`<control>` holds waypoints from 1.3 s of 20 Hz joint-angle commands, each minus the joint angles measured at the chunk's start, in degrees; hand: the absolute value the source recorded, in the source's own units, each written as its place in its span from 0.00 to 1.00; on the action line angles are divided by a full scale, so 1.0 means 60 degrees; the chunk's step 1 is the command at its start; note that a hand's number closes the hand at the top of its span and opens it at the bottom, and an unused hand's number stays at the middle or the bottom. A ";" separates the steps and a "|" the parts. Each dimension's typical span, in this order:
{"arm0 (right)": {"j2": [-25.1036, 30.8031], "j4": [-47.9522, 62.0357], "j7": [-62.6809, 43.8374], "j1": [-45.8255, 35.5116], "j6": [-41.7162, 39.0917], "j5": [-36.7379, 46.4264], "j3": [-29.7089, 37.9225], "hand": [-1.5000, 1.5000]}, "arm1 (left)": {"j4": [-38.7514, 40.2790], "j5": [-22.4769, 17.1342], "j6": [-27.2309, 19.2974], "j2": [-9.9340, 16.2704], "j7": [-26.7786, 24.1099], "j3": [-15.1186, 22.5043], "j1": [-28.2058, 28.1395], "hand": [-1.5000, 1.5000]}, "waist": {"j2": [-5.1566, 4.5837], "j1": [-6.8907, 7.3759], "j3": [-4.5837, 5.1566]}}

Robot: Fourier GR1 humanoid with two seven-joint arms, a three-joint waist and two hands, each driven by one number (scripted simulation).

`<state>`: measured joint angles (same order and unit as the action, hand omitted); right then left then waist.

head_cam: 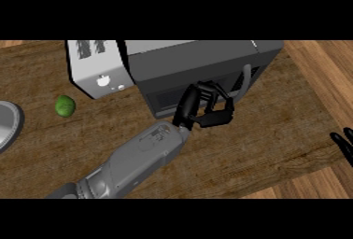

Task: Pick up the milk, place it into the microwave and close the microwave

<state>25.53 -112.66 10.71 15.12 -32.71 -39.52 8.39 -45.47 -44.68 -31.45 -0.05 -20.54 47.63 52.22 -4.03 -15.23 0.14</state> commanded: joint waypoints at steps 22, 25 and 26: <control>0.0738 -0.0897 -0.0510 -0.0227 -0.0618 -0.1053 -0.0240 0.00 | 0.1150 -0.1327 -0.0725 0.0008 -0.1683 -0.0413 0.0620 1.00 | -0.0191 -0.0330 0.0019; 0.0753 -0.0909 -0.0566 -0.0080 -0.0624 -0.1158 -0.0262 0.00 | 0.1170 -0.1449 -0.0816 0.0008 -0.1895 -0.0414 0.0609 1.00 | -0.0174 -0.0422 0.0012; 0.0806 -0.0850 -0.0641 -0.0110 -0.0567 -0.1141 -0.0252 0.00 | 0.1180 -0.1507 -0.0772 0.0008 -0.1913 -0.0447 0.0649 1.00 | -0.0222 -0.0339 0.0017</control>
<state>29.84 -117.51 7.50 14.29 -36.21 -45.96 6.93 -44.09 -52.37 -35.67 -0.06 -31.80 49.31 52.21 -4.58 -17.17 0.15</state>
